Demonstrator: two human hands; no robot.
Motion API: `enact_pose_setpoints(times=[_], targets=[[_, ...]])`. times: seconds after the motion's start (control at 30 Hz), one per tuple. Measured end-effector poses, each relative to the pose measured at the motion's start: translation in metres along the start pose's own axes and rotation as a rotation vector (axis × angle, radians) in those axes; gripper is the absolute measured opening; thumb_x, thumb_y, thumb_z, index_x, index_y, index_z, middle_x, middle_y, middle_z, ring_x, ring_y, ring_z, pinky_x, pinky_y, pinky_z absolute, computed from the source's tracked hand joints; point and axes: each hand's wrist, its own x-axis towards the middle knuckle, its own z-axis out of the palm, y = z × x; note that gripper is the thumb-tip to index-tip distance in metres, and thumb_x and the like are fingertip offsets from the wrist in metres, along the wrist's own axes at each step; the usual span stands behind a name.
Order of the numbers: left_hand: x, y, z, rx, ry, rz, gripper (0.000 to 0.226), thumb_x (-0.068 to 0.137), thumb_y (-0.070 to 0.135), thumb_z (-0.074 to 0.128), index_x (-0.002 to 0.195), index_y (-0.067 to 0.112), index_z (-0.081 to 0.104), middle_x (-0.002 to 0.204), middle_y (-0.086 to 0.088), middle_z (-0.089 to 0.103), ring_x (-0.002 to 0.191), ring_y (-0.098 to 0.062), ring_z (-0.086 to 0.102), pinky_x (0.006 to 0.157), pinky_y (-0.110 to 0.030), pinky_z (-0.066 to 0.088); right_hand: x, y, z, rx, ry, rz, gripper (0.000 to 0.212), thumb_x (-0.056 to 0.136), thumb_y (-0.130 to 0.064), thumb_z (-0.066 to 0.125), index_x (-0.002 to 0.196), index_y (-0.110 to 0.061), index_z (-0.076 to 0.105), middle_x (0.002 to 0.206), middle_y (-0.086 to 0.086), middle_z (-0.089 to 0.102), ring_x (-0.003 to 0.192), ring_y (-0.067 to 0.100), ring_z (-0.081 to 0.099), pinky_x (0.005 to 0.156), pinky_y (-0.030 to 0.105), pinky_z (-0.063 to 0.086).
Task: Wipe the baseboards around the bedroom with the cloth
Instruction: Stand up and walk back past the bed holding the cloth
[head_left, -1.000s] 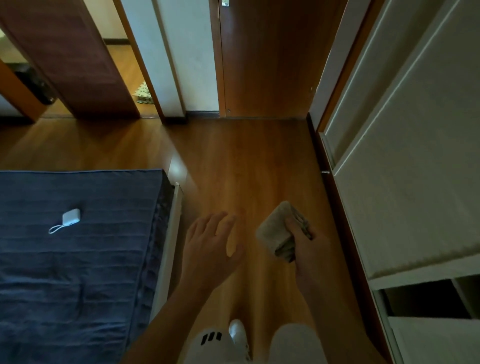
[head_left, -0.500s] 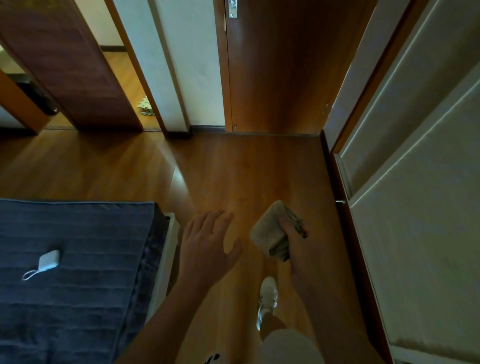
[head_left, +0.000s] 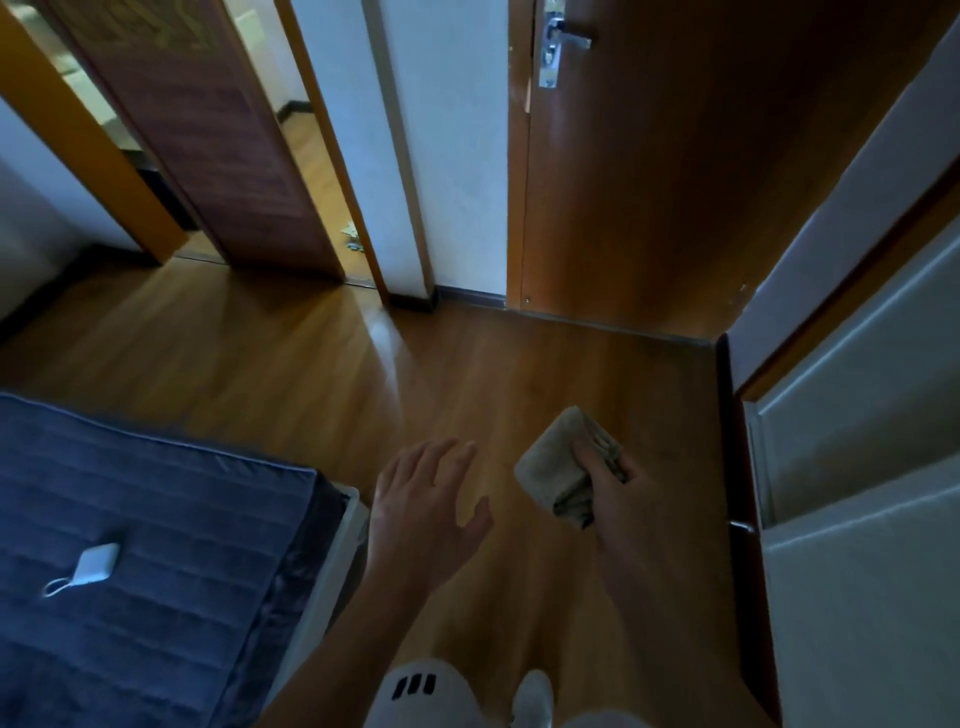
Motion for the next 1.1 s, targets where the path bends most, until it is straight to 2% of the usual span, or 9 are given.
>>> enact_pose_setpoints(times=[0.13,0.27,0.37,0.5,0.6,0.7,0.83,0.97,1.1], targets=[[0.038,-0.016,0.004,0.025,-0.017,-0.054,0.060,0.084,0.055,0.054,0.136,0.027,0.059,0.135,0.004,0.060,0.126,-0.021,0.054,0.102,-0.047,0.047,0.036,-0.014,0.028,-0.046,-0.010,0.014,0.025,0.080,-0.046,0.080,0.097,-0.028,0.074,0.096,-0.001,0.077,0.086,0.020,0.075,0.077,0.052,0.062],[0.077,-0.044,0.015,0.028,-0.006,-0.091,0.058,0.084,0.052,0.064,0.137,0.028,0.059,0.136,0.006,0.059,0.127,-0.019,0.052,0.104,-0.045,0.044,0.070,-0.025,0.065,-0.041,-0.043,0.027,0.014,0.087,-0.035,0.077,0.096,-0.026,0.072,0.093,0.002,0.077,0.083,0.023,0.075,0.079,0.053,0.060],[0.112,-0.069,0.021,0.038,0.001,-0.111,0.060,0.082,0.050,0.071,0.137,0.027,0.059,0.137,0.005,0.058,0.127,-0.019,0.051,0.100,-0.046,0.046,0.099,-0.037,0.101,-0.021,-0.048,0.023,0.017,0.089,-0.030,0.075,0.102,-0.021,0.072,0.089,0.001,0.076,0.076,0.019,0.073,0.072,0.045,0.061],[0.175,-0.121,0.023,0.036,-0.010,-0.134,0.062,0.083,0.053,0.065,0.138,0.028,0.056,0.138,0.005,0.057,0.128,-0.019,0.051,0.098,-0.047,0.048,0.148,-0.059,0.171,0.015,-0.059,0.022,0.025,0.090,-0.022,0.074,0.112,-0.011,0.070,0.097,0.002,0.073,0.084,0.017,0.071,0.058,0.027,0.057],[0.225,-0.162,0.019,0.042,-0.022,-0.155,0.062,0.085,0.058,0.053,0.140,0.029,0.054,0.139,0.006,0.055,0.129,-0.017,0.050,0.101,-0.046,0.046,0.187,-0.078,0.224,0.000,-0.086,0.007,0.015,0.090,-0.023,0.074,0.104,-0.018,0.070,0.097,0.000,0.074,0.088,0.017,0.071,0.066,0.030,0.058],[0.269,-0.203,0.015,0.048,-0.022,-0.164,0.064,0.083,0.059,0.051,0.140,0.029,0.055,0.139,0.007,0.055,0.128,-0.017,0.051,0.100,-0.045,0.047,0.222,-0.097,0.277,-0.016,-0.095,-0.016,0.008,0.088,-0.024,0.076,0.094,-0.026,0.071,0.096,-0.001,0.075,0.087,0.015,0.072,0.066,0.030,0.057],[0.315,-0.251,0.014,0.060,-0.047,-0.203,0.067,0.083,0.062,0.046,0.141,0.030,0.053,0.141,0.006,0.054,0.129,-0.020,0.050,0.094,-0.047,0.050,0.263,-0.107,0.335,-0.015,-0.105,-0.008,0.013,0.088,-0.022,0.076,0.100,-0.023,0.071,0.095,-0.001,0.074,0.083,0.015,0.072,0.057,0.026,0.057],[0.347,-0.286,0.017,0.059,-0.029,-0.229,0.065,0.086,0.062,0.043,0.141,0.029,0.055,0.140,0.005,0.055,0.129,-0.019,0.050,0.096,-0.045,0.050,0.296,-0.104,0.379,-0.051,-0.134,0.031,0.021,0.085,-0.027,0.078,0.105,-0.022,0.073,0.098,0.000,0.075,0.089,0.019,0.073,0.070,0.036,0.061],[0.376,-0.319,0.027,0.051,-0.022,-0.273,0.061,0.087,0.058,0.050,0.140,0.028,0.055,0.138,0.005,0.055,0.126,-0.019,0.051,0.098,-0.044,0.049,0.329,-0.100,0.422,-0.073,-0.171,0.056,0.018,0.084,-0.025,0.079,0.101,-0.020,0.073,0.098,0.003,0.076,0.092,0.023,0.073,0.074,0.039,0.061]])
